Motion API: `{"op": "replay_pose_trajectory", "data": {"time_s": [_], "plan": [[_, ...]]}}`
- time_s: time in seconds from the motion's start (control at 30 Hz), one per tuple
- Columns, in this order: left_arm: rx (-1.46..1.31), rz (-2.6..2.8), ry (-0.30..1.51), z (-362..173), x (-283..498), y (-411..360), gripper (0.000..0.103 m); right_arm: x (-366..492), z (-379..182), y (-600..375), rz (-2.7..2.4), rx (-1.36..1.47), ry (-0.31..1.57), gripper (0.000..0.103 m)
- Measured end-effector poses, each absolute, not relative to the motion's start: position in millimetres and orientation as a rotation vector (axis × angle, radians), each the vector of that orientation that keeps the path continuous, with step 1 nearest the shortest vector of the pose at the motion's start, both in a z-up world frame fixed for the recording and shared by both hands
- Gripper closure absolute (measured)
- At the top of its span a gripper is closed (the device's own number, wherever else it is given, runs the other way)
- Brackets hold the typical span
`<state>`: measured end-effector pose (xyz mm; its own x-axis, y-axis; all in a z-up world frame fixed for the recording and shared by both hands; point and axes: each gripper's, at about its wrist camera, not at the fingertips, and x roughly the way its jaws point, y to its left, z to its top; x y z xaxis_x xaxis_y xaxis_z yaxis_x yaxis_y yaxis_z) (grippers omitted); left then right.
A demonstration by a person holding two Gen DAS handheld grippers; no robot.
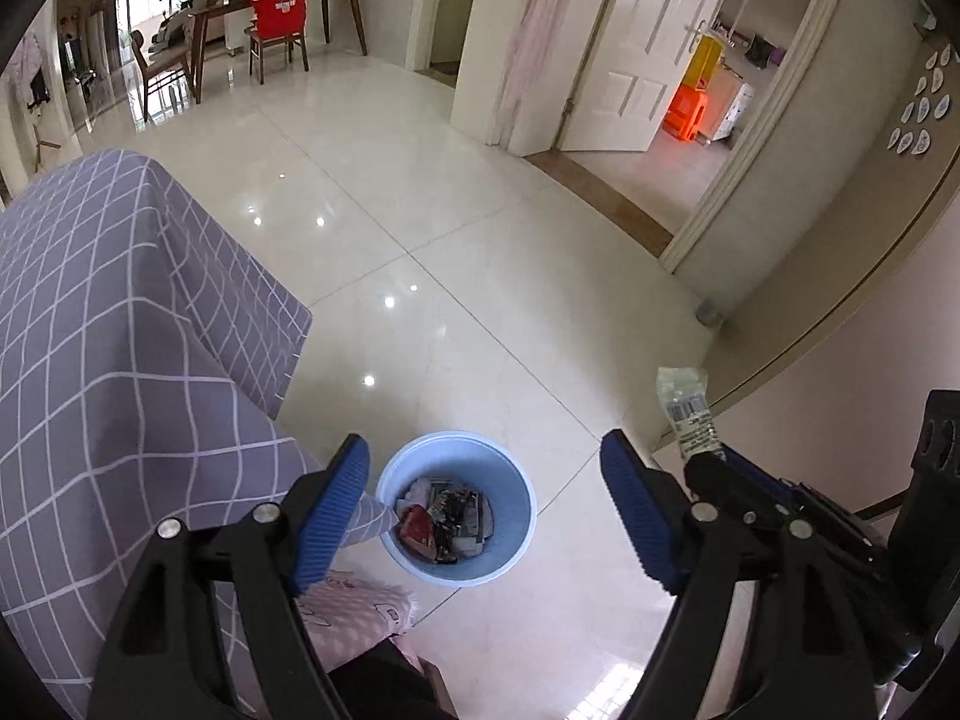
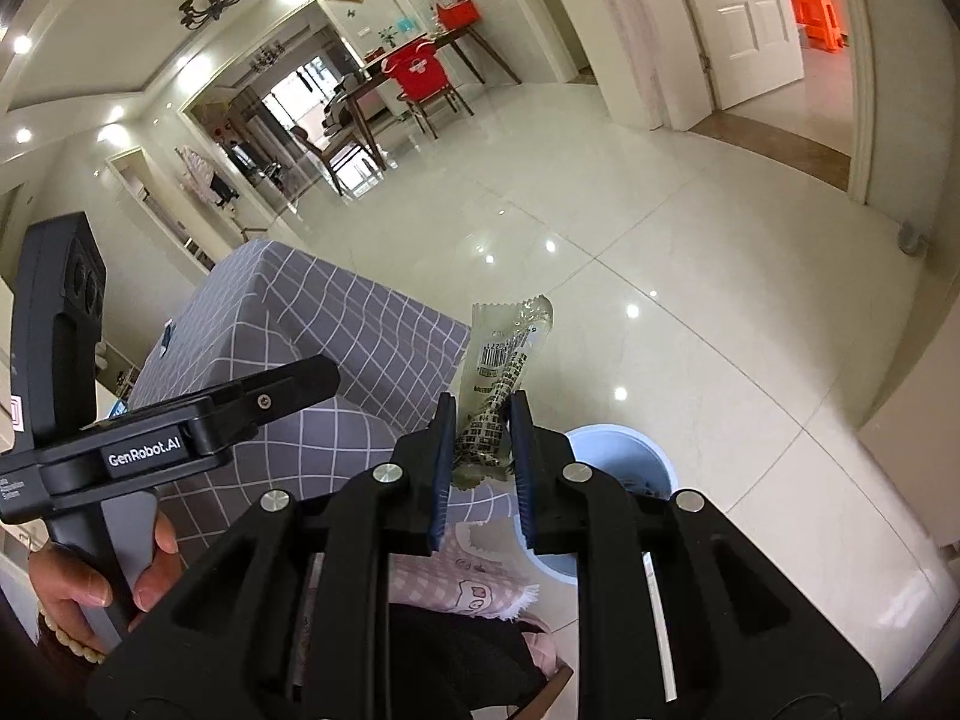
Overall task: Collect trash
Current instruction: 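Carry both wrappers over the bucket and open the left tool, then open the right tool to drop the green-white wrapper into the bucket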
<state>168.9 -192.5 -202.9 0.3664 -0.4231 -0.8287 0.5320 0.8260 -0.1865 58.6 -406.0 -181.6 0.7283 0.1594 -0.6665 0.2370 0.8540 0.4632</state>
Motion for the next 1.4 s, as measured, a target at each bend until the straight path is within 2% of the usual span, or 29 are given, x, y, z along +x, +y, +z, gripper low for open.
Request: {"op": "replay_pose_trajectory", "data": {"time_s": [0.6, 0.63, 0.67, 0.7, 0.73, 1.17, 1.4], "plan": [[0.091, -0.582, 0.982, -185, 182, -165, 0.025, 81, -186, -388, -0.033, 0.543, 0.74, 0.081], [0.088, -0.579, 0.979, -184, 182, -163, 0.025, 82, -187, -389, -0.037, 0.547, 0.737, 0.073], [0.085, -0.578, 0.976, -182, 182, -162, 0.025, 82, -188, -389, -0.05, 0.551, 0.735, 0.045], [0.083, -0.573, 0.972, -181, 183, -160, 0.025, 81, -188, -391, -0.072, 0.556, 0.724, 0.035], [0.083, -0.572, 0.97, -181, 184, -158, 0.025, 80, -187, -392, -0.079, 0.557, 0.72, 0.033], [0.051, -0.576, 0.949, -167, 186, -137, 0.025, 75, -170, -385, -0.086, 0.54, 0.724, 0.033], [0.012, -0.571, 0.9, -147, 182, -104, 0.024, 80, -140, -358, -0.038, 0.495, 0.691, 0.033]]}}
